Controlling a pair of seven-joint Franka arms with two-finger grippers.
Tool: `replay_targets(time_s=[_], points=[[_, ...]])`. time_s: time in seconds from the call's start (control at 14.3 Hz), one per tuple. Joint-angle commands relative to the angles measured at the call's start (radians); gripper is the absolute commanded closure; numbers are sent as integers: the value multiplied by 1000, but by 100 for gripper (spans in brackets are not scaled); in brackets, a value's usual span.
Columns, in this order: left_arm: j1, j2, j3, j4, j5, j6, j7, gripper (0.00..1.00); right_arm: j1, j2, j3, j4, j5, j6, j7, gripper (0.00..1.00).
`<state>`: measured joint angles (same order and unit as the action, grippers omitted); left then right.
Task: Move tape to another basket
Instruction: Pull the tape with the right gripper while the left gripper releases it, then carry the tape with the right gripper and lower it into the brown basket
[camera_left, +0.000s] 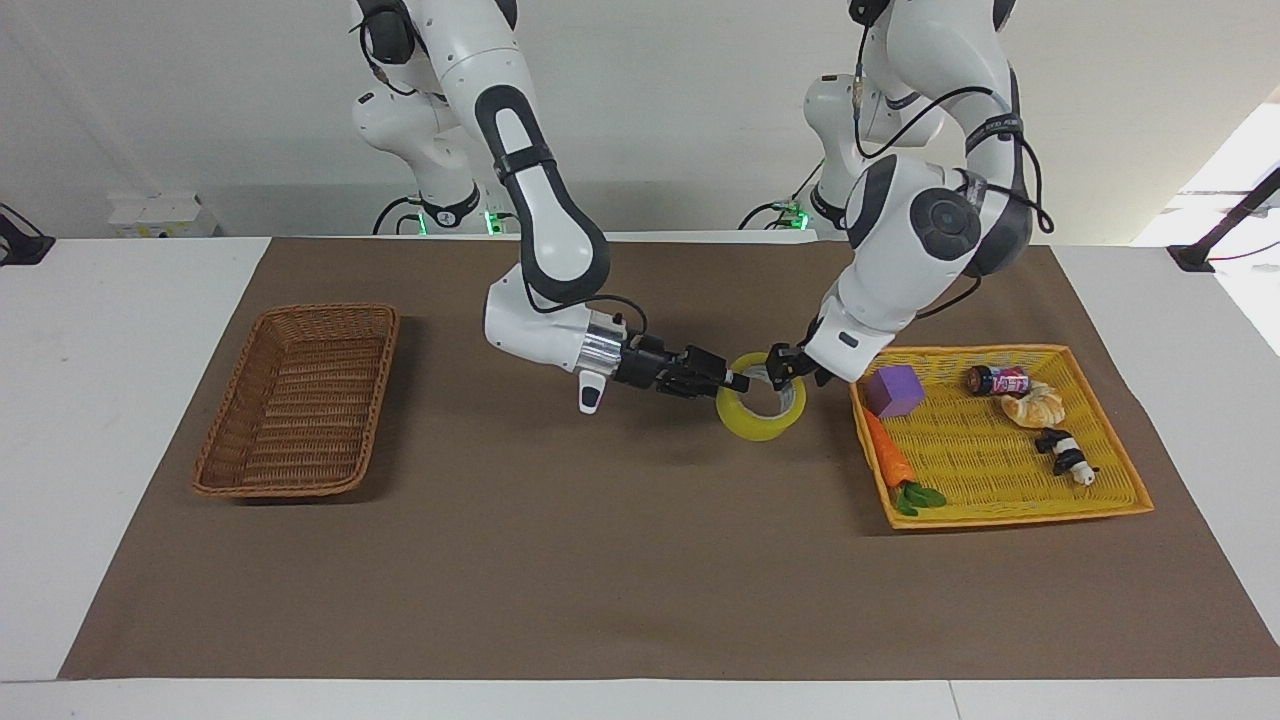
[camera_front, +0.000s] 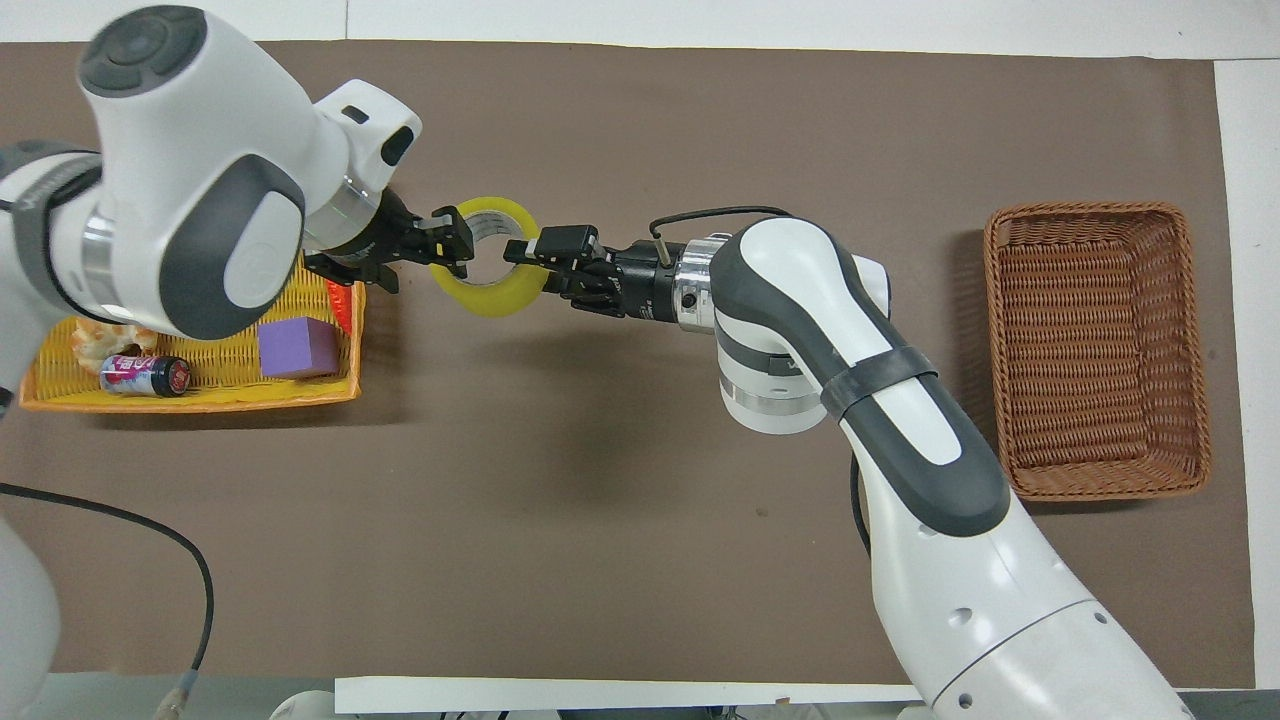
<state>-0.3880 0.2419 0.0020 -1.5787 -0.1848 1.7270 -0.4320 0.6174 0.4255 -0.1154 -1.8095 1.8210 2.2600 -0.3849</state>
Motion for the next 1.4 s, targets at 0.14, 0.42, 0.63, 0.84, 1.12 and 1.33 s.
replay_targets(time_s=[0.14, 0.42, 0.63, 0.84, 1.12, 1.33], points=[[231, -82, 56, 54, 4, -139, 181, 0, -172, -17, -7, 12, -260, -158, -6, 100], [425, -118, 79, 48, 66, -123, 395, 0, -465, -73, -7, 15, -524, -445, -8, 100], [442, -130, 79, 26, 117, -93, 392, 0, -730, -94, -9, 44, -696, -678, -26, 100], [452, -131, 84, 23, 143, -75, 398, 0, -948, -97, -9, 48, -856, -822, -181, 100], [416, -142, 76, 92, 206, -165, 401, 0, -1053, -103, -9, 29, -1031, -846, -334, 100], [339, -222, 79, 80, 248, -239, 401, 0, -1091, -100, -9, 18, -1069, -829, -341, 100]])
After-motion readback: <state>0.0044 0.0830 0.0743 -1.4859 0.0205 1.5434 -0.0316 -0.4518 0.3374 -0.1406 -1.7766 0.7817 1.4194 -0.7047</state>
